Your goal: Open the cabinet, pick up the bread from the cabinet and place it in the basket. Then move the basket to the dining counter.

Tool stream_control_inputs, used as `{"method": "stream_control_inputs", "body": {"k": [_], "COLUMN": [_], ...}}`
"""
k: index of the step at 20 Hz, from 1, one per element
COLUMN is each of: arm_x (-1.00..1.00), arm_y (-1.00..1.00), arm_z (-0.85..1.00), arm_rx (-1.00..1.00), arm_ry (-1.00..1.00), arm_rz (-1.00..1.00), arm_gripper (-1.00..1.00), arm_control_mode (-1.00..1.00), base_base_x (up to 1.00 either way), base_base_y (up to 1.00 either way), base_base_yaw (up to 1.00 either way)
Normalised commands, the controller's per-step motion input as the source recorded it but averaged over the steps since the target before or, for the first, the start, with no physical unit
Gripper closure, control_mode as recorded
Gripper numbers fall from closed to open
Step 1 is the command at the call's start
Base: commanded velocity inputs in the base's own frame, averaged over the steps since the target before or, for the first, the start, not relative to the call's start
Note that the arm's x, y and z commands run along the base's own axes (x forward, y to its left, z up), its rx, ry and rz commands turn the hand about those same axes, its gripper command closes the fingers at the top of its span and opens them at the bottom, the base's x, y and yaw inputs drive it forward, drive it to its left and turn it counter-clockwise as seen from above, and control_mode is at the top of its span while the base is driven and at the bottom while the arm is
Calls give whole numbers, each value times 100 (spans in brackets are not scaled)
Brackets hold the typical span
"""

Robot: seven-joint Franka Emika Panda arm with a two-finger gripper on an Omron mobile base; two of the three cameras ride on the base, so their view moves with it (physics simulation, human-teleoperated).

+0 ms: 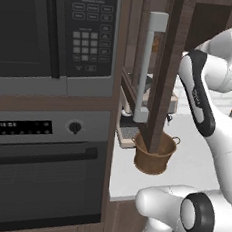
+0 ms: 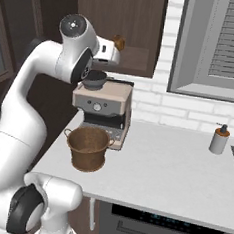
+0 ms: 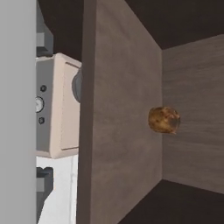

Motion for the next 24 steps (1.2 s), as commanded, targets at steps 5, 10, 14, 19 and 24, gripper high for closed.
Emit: {"method": "stream_control_inputs", "body": {"k": [5,10,14,19,24], "arm_x": [65,62,58,51,50], "arm_y": [0,0,0,0,0], "arm_z": [9,5,0,3,9], "arm_rx": [1,0,0,0,0], "arm_ry": [0,0,0,2,4], "arm_rz": [0,0,0,0,0], "arm_gripper": [-100,-100,-100,-100,-100], "arm_control_mode": [-100,-100,-100,-100,-100], "base_base_x": [0,0,0,0,0], "base_base_y": [0,0,0,0,0], "base_base_yaw": [0,0,0,0,0]}}
